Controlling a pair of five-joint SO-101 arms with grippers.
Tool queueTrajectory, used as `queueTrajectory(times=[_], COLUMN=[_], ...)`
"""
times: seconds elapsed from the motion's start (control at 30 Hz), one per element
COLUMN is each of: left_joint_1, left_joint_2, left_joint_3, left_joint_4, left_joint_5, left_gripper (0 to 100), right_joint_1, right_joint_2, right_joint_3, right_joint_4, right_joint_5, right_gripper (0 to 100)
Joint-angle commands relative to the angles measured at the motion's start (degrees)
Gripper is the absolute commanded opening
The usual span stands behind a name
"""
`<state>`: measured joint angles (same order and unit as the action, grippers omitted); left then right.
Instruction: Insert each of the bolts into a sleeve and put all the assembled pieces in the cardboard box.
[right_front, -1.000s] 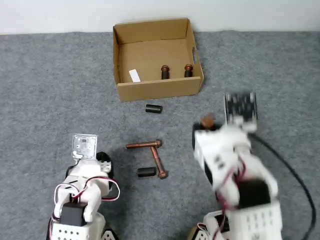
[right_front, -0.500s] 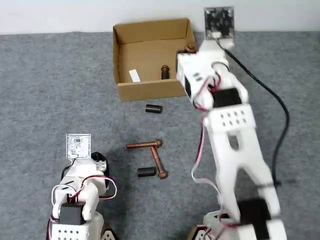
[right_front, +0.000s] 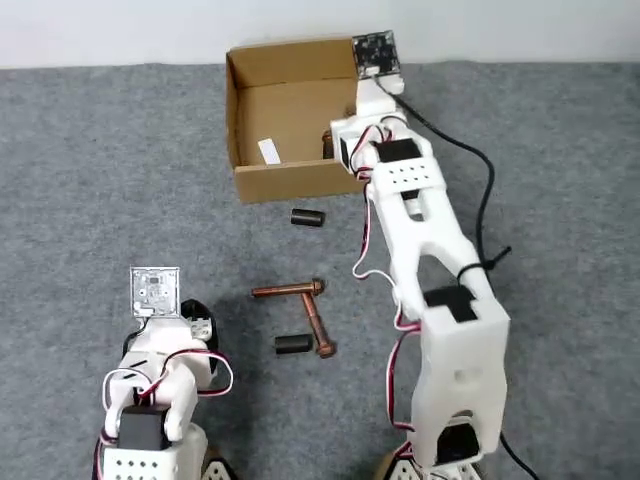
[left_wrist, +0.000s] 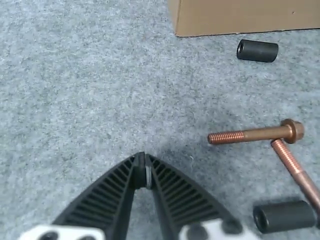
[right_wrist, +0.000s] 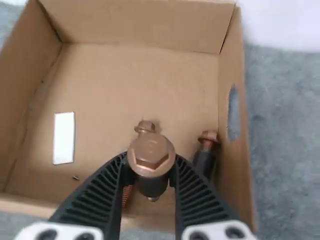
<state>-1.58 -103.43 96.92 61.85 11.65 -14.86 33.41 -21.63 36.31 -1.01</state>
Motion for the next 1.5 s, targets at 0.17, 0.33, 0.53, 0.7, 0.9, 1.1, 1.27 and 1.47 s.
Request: queueTrajectory(times=[0.17,0.33,0.53,0.7,0.9,1.1,1.27,1.47], left_joint_1=[-0.26,-0.26,-0.26,-0.44,-3.87,-4.57,-4.57,-4.57], left_joint_2=[-0.35,-0.35,-0.35,-0.44,-0.53,-0.53,-0.53,-0.53], left_joint_3=[-0.4,-0.4,-0.4,-0.4,-0.4,-0.4,-0.4,-0.4], left_joint_4=[-1.93,-2.02,-2.02,-2.02,-3.69,-4.13,-4.13,-4.04], left_joint_5=[-0.09,-0.09,-0.09,-0.09,-0.09,-0.09,-0.09,-0.09], left_gripper=[0,0,0,0,0,0,0,0], right_joint_1=[0.4,0.4,-0.04,-1.98,-5.76,-10.42,-13.14,-13.32], right_joint_2=[3.3,3.12,0.57,-5.05,-13.76,-16.4,-12.79,-4.97], right_joint_3=[-6.77,-6.95,-8.62,-13.45,-14.24,-14.24,-14.24,-14.33], right_joint_4=[7.6,12.7,19.21,27.3,38.55,51.74,60.7,57.54], right_joint_5=[0.62,0.62,0.35,0.26,0.62,0.79,10.99,20.48], right_gripper=[0.9,4.5,18.0,12.1,0.9,2.0,2.3,2.8])
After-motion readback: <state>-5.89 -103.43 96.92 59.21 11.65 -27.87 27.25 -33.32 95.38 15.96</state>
